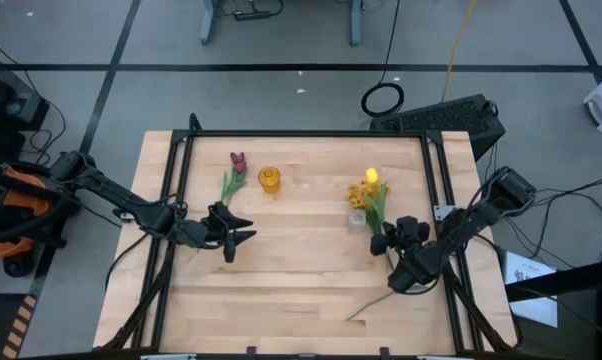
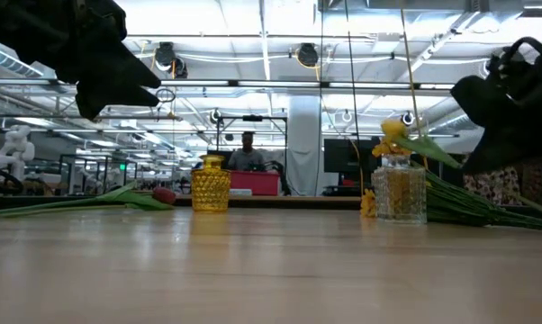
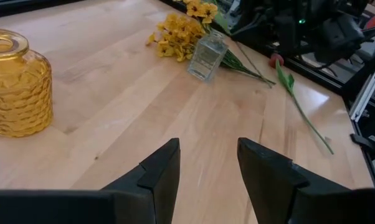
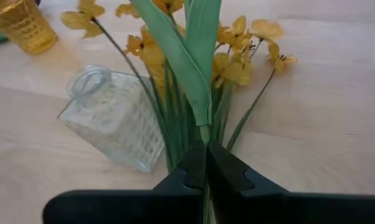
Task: Sort flowers into vase by color
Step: Move the yellow flower on top of the other yellow flower, then put the red flower into the yellow vase
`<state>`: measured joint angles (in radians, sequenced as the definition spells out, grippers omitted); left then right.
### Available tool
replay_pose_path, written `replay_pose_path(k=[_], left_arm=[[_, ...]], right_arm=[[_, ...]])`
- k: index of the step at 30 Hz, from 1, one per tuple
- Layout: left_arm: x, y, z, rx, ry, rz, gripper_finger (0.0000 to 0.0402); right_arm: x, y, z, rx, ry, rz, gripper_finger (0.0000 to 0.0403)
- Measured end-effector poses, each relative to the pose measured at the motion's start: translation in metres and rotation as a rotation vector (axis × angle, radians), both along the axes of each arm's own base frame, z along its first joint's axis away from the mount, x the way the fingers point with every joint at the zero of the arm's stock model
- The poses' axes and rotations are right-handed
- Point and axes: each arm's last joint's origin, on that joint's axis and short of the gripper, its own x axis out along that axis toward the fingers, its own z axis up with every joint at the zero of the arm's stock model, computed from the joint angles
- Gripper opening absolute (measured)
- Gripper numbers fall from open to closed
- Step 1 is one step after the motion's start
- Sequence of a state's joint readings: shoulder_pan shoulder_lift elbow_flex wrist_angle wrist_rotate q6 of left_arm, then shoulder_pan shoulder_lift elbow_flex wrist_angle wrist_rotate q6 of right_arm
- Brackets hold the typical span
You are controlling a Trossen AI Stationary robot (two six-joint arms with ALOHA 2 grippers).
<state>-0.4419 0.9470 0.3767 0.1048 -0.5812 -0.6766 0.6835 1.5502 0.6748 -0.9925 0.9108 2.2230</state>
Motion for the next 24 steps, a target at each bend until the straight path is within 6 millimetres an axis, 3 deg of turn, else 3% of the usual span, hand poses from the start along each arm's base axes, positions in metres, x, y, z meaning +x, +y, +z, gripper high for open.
replay_pose_path(k=[11,24], left_arm=[[-0.0002,0.0001,-0.0004,-0.017,0.001,0.007,0.0167],[-0.0007,0.0003,-0.0015,-0.008,0.012,0.005,0.0167]], right_arm=[[0.0038,-0.0104,-0.0058,0.065,0.041,-0.077,0.0015],[0.0061,-0.008,-0.0075,0.144,0.066,-0.09,0.0155]])
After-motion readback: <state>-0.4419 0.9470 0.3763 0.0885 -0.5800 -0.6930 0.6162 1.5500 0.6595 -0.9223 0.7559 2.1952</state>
